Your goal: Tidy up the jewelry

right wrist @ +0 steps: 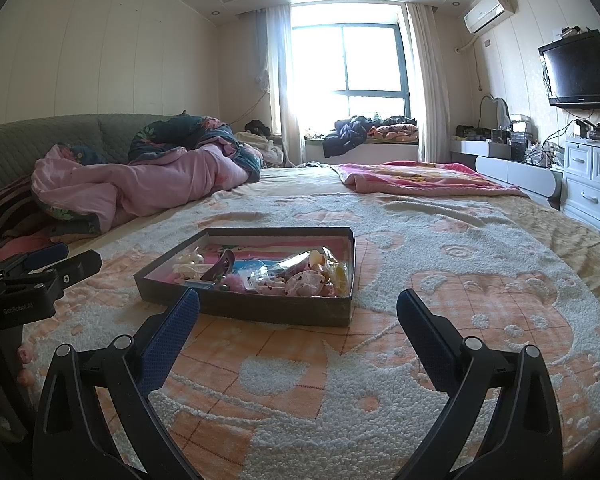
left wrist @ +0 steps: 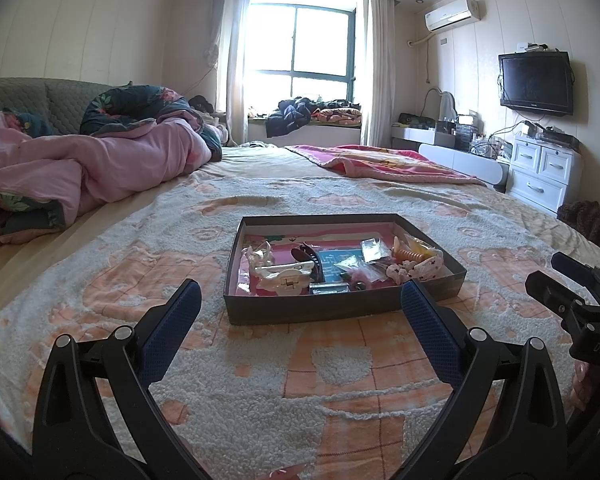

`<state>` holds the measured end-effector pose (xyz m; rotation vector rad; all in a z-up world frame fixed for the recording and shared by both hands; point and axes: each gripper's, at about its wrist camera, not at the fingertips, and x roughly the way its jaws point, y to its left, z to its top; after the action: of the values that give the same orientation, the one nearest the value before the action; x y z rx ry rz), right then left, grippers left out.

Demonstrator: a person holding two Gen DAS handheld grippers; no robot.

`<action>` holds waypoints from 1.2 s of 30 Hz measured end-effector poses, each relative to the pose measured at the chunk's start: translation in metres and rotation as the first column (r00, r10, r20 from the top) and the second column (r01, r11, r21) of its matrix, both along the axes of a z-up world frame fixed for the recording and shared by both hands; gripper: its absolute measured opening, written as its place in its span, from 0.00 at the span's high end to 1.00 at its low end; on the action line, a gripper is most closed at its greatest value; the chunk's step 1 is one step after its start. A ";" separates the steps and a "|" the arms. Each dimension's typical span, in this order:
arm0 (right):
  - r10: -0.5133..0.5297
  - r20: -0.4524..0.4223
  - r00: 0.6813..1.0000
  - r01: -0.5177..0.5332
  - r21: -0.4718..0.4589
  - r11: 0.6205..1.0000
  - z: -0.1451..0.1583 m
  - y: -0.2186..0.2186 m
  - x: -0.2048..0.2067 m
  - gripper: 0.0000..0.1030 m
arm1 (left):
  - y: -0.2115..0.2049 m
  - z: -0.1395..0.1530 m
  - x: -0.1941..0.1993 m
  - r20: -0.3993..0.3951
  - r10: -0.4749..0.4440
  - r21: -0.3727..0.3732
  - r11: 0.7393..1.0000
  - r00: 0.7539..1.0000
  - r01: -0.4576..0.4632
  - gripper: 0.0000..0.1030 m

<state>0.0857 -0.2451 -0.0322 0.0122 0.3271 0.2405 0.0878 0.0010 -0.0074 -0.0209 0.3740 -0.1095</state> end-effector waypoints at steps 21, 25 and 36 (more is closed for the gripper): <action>-0.001 -0.001 1.000 0.001 0.000 1.000 0.000 0.000 0.000 0.06 | 0.002 0.002 0.001 -0.005 0.006 -0.003 1.000 1.000 -0.006 0.11; -0.005 -0.008 1.000 0.005 0.001 1.000 -0.001 -0.001 0.001 0.06 | 0.002 0.001 0.002 -0.009 0.009 -0.006 1.000 1.000 -0.009 0.11; -0.021 -0.024 0.999 0.021 0.004 1.000 -0.003 -0.005 0.002 0.06 | 0.004 -0.005 0.008 -0.042 0.047 -0.001 0.999 0.998 -0.047 0.11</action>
<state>0.0879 -0.2503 -0.0352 0.0230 0.3503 0.2202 0.0960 0.0048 -0.0125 -0.0340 0.4151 -0.0633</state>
